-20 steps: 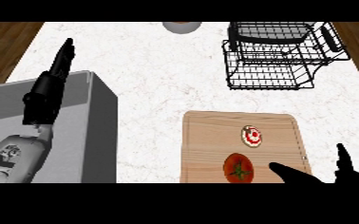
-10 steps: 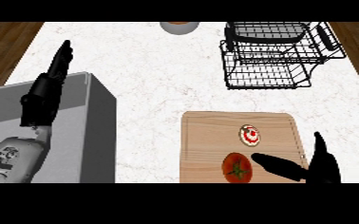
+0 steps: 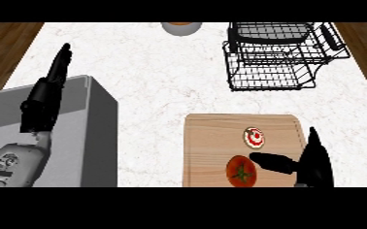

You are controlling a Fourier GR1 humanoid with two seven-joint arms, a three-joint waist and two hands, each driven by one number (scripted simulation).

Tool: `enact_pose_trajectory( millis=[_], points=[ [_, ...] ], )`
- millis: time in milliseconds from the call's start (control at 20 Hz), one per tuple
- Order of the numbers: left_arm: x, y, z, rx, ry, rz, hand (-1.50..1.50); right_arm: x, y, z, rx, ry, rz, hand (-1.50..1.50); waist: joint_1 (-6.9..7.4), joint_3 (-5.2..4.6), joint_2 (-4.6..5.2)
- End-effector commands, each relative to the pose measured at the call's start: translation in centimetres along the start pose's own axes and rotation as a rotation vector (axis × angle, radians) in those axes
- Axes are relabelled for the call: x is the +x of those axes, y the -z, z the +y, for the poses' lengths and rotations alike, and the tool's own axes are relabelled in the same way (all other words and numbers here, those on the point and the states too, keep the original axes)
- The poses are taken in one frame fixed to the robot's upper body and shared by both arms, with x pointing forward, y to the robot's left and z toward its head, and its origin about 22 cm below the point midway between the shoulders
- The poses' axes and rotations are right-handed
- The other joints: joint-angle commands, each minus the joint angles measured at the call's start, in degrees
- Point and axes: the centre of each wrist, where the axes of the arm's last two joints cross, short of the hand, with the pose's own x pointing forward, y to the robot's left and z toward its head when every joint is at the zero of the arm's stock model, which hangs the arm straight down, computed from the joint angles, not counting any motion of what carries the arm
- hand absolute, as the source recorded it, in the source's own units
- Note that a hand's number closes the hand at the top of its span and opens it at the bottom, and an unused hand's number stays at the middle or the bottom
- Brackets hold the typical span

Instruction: Pick the cupcake from the cutting board and place it in the tiered basket

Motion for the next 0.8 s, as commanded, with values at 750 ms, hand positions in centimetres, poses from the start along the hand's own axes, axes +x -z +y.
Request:
enact_pose_trajectory(
  millis=[750],
  points=[
    [-2.8,-1.7,0.5,0.001,0.021,0.167,0.0,1.6,0.9,2.0,0.027,-0.094,0.224,-1.5,-0.49,-0.7,0.41]
  ],
)
